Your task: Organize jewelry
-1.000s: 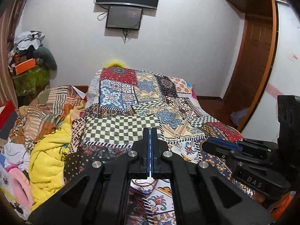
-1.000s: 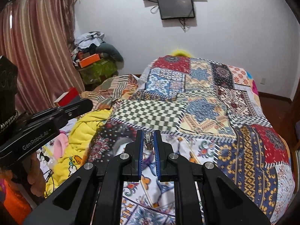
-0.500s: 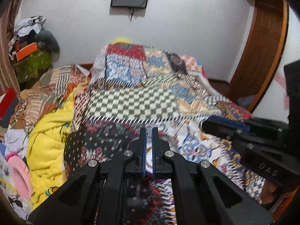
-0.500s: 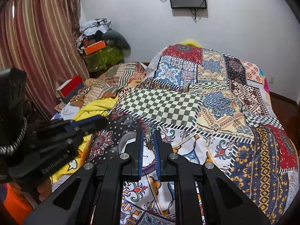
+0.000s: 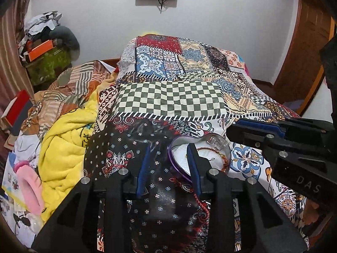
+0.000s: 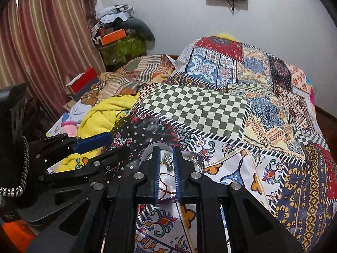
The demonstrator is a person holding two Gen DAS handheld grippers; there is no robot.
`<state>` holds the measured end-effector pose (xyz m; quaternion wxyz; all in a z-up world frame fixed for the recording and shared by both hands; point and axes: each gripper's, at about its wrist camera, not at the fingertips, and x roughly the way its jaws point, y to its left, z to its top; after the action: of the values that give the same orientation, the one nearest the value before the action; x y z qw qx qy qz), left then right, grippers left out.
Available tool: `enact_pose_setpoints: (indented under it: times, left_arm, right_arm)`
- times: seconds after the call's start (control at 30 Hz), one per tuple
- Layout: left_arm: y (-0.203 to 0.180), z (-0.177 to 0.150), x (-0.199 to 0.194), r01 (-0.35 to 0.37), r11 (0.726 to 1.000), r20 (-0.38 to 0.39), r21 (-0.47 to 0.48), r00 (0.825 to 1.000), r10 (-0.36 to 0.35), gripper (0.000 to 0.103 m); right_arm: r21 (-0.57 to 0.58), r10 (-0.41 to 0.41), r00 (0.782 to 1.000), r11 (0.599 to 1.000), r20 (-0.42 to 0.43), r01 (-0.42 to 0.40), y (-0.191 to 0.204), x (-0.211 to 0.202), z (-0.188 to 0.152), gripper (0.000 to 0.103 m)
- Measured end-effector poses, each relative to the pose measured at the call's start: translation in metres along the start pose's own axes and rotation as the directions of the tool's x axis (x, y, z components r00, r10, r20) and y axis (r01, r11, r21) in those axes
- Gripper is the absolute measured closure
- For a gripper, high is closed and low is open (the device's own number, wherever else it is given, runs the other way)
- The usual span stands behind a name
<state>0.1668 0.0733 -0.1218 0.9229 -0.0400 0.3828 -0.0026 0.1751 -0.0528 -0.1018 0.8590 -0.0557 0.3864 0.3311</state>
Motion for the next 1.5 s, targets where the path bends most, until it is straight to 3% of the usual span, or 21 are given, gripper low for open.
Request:
enact_pose_setpoints:
  times: [0.13, 0.47, 0.73, 1.07, 1.3, 1.5]
  left_arm:
    - [-0.001, 0.002, -0.002, -0.003, 1.000, 0.004, -0.004, 1.000, 0.003, 0.067]
    - [-0.024, 0.008, -0.019, 0.022, 0.999, 0.042, 0.031, 0.999, -0.023, 0.064]
    - [-0.063, 0.008, -0.023, 0.096, 0.992, 0.043, 0.079, 0.994, -0.100, 0.062]
    - [-0.108, -0.006, 0.015, 0.242, 0.968, -0.081, 0.066, 0.968, -0.237, 0.062]
    - [-0.118, -0.016, 0.051, 0.216, 0.975, -0.166, 0.052, 0.965, -0.205, 0.062]
    - [-0.111, -0.017, 0.076, 0.218, 0.976, -0.207, -0.009, 0.954, -0.215, 0.062]
  right_arm:
    - [0.032, 0.010, 1.000, 0.999, 0.011, -0.010, -0.008, -0.005, 0.000, 0.072]
    - [0.080, -0.075, 0.994, 0.994, 0.073, 0.069, -0.034, -0.047, -0.001, 0.071]
    - [0.149, -0.172, 0.982, 0.976, 0.082, 0.159, -0.067, -0.078, -0.019, 0.071]
    - [0.197, -0.267, 0.964, 0.946, 0.016, 0.258, -0.101, -0.085, -0.051, 0.071]
    - [0.275, -0.233, 0.970, 0.930, -0.068, 0.243, -0.126, -0.073, -0.081, 0.071]
    - [0.258, -0.212, 0.971, 0.937, -0.108, 0.234, -0.126, -0.058, -0.089, 0.071]
